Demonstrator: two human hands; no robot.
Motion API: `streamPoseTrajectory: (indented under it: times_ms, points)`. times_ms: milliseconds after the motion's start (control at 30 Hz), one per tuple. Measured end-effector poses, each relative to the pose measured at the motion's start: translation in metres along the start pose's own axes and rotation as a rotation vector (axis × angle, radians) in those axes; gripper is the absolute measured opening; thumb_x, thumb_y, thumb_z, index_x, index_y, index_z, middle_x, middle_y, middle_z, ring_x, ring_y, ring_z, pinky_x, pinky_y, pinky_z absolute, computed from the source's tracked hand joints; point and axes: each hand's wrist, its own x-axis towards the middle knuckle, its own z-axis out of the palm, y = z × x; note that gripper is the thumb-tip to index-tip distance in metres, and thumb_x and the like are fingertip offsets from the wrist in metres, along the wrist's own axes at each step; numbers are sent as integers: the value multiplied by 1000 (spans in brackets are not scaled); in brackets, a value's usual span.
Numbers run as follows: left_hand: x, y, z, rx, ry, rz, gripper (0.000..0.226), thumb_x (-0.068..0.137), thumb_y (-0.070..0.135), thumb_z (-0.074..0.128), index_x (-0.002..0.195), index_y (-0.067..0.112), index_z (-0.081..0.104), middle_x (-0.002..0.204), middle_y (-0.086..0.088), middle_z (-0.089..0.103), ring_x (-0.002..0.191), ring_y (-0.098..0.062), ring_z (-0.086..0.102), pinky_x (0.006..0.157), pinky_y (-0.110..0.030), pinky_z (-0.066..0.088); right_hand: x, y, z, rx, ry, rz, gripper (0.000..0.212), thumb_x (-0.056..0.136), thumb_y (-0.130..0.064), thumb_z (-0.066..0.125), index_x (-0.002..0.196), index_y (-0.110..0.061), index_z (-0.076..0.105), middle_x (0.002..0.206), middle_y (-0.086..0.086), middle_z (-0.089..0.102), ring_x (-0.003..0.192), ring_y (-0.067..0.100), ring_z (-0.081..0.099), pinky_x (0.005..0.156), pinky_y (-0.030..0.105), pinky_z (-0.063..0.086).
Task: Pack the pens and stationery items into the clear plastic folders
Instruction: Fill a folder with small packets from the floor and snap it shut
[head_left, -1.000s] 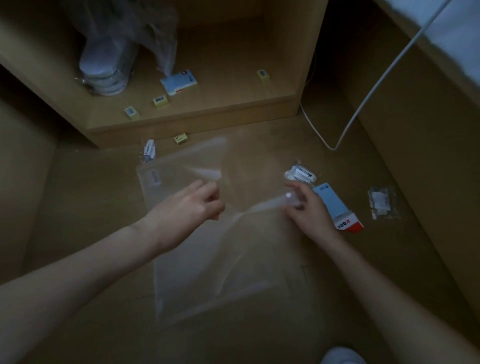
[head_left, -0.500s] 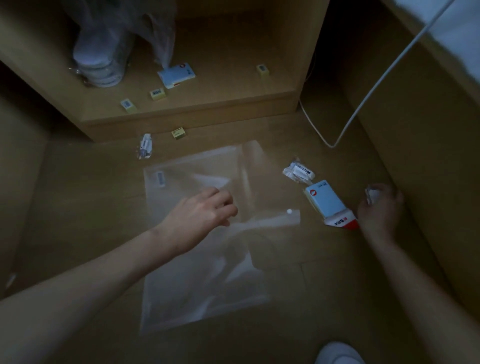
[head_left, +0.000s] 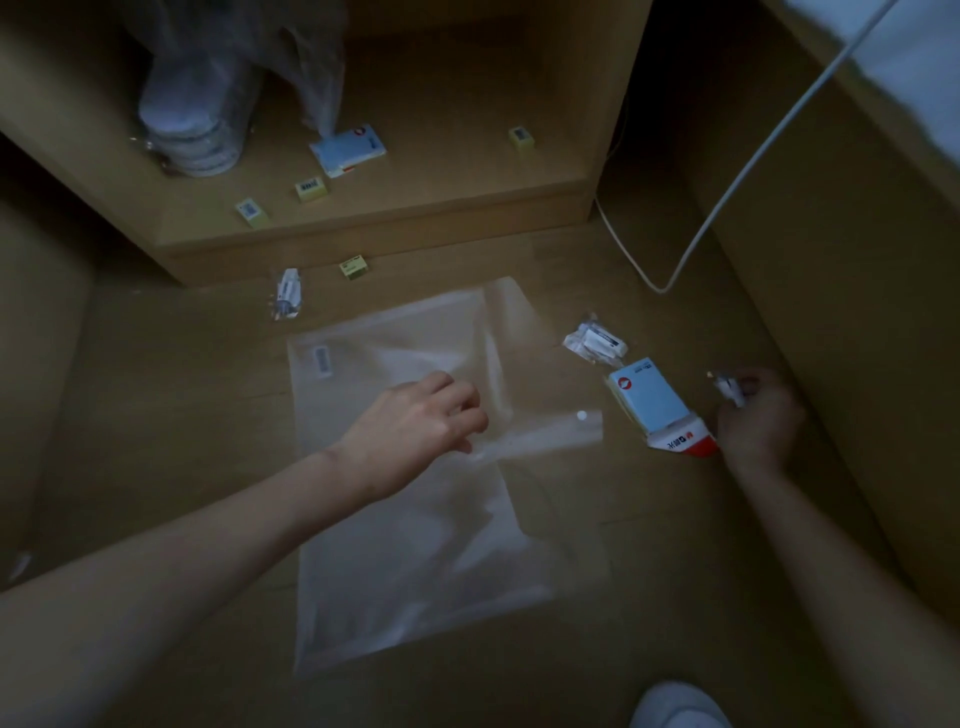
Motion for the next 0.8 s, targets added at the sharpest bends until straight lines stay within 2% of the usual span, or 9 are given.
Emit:
streamPoseTrajectory:
  times_ms: [100,200,300,400,500,600,667,733,800]
  points:
    - [1,1,-1,16,10,2,29,80,33,44,79,18,69,83,1,64,74,-19,62,50,-23,38,-6,-16,-7,137,60,-30,34,83,5,60,115,-3,62,114,16,65,105,30,62,85,39,50]
    - [1,1,0,26,27,4,28,80,32,45,80,18,70,83,1,64,73,-19,62,51,-23,37,-22,-47,-10,282,21,-64,31,82,5,61,110,-8,64,108,9,66,94,18,61,76,25,47]
    - [-1,2,1,40,40,1,27,82,32,46,81,18,69,85,1,64,75,-19,61,55,-22,34,-51,-85,-4,505,-208,-83,28,83,-2,68,107,-14,60,100,3,64,80,7,56,62,7,44]
    - [-5,2,1,52,45,0,25,84,33,48,82,19,69,87,1,64,78,-19,60,56,-23,34,-85,-114,10,625,-540,-65,26,82,-7,70,105,-12,60,90,-2,61,76,5,56,66,12,46]
    - [-7,1,-2,55,70,16,25,84,33,49,84,17,68,88,-1,64,80,-21,59,55,-26,39,-117,-126,35,641,-814,-43,30,78,12,66,105,3,59,81,7,57,68,10,50,60,11,42]
    - [-11,-1,-3,64,101,28,18,84,30,57,87,16,68,88,-2,63,81,-21,56,50,-28,42,-138,-127,50,570,-977,-58,28,77,18,57,103,9,60,72,2,52,62,7,44,54,10,35]
    - [-16,-2,-2,69,105,20,12,81,26,65,87,17,67,89,-1,63,82,-20,54,50,-29,43,-143,-123,53,514,-1078,-132,26,79,12,59,104,4,61,76,2,56,66,8,48,59,12,37]
    - [-20,-2,-2,70,106,10,12,83,28,64,86,17,66,89,-1,62,84,-20,52,55,-29,43,-143,-119,52,452,-1143,-245,28,78,5,56,105,6,62,85,7,60,74,12,51,64,19,40]
    - [-21,-1,-4,68,107,4,16,86,31,59,84,17,66,89,-1,63,83,-20,53,59,-27,41,-139,-117,50,438,-1145,-262,28,78,10,50,104,8,61,85,9,60,69,7,54,63,15,42]
